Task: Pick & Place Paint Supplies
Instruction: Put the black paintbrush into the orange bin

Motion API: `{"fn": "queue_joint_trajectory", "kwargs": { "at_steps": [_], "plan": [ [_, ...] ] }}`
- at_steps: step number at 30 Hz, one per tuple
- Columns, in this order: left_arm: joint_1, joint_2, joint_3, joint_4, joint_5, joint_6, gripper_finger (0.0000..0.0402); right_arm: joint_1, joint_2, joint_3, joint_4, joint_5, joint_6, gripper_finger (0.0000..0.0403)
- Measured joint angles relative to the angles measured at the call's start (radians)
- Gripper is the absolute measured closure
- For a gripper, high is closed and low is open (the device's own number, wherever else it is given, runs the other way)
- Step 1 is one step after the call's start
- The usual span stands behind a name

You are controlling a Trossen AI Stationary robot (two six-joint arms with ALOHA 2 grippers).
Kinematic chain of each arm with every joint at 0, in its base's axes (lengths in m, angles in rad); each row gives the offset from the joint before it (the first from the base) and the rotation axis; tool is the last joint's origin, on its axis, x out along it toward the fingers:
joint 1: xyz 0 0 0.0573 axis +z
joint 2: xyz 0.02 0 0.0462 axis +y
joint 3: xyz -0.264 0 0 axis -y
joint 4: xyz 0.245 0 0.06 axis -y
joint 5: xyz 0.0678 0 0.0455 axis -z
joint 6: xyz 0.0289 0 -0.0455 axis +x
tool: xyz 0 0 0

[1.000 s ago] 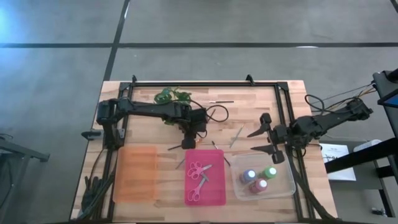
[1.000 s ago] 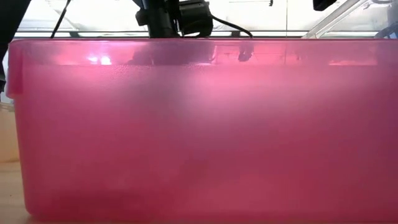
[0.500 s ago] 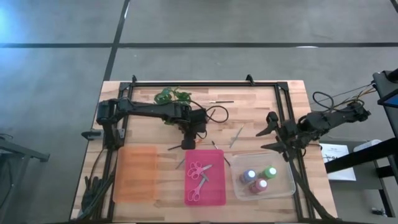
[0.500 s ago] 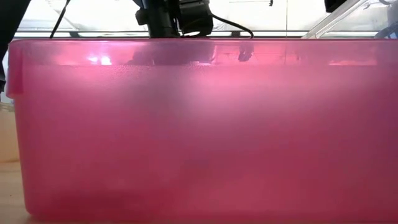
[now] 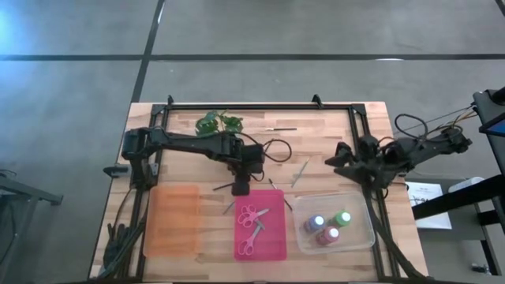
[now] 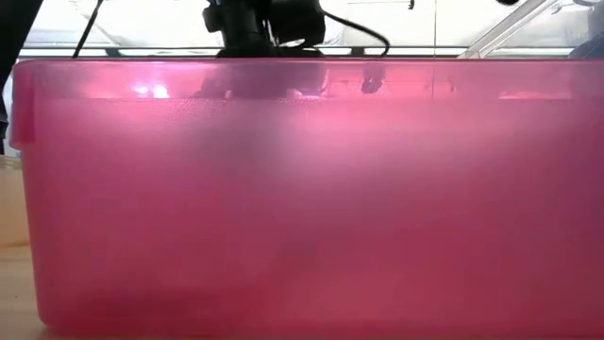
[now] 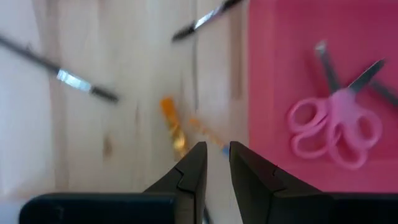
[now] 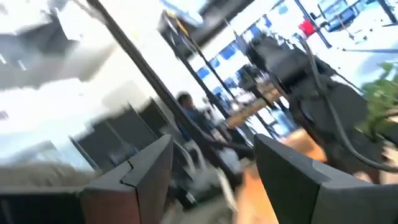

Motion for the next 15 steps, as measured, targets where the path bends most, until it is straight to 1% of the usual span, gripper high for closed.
{"fn": "queue_joint_trajectory", "kwargs": {
  "at_steps": [3, 4, 9, 15],
  "plan": [
    [-0.003, 0.000, 0.000, 0.073, 0.061, 0.003, 0.0323, 0.000, 0.027, 0.035, 0.037, 0.004, 0.019, 0.0183],
    [-0.003, 0.000, 0.000, 0.086, 0.066, 0.003, 0.0323, 0.000, 0.036, 0.052, 0.037, 0.005, 0.020, 0.0184],
    [0.004, 0.013, -0.004, 0.099, 0.059, 0.000, 0.0323, 0.000, 0.074, 0.134, 0.031, 0.004, -0.002, 0.0183],
    [0.028, 0.085, -0.007, 0.084, 0.022, -0.015, 0.0323, 0.000, 0.097, 0.194, -0.052, 0.003, -0.027, 0.0183]
  ]
}}
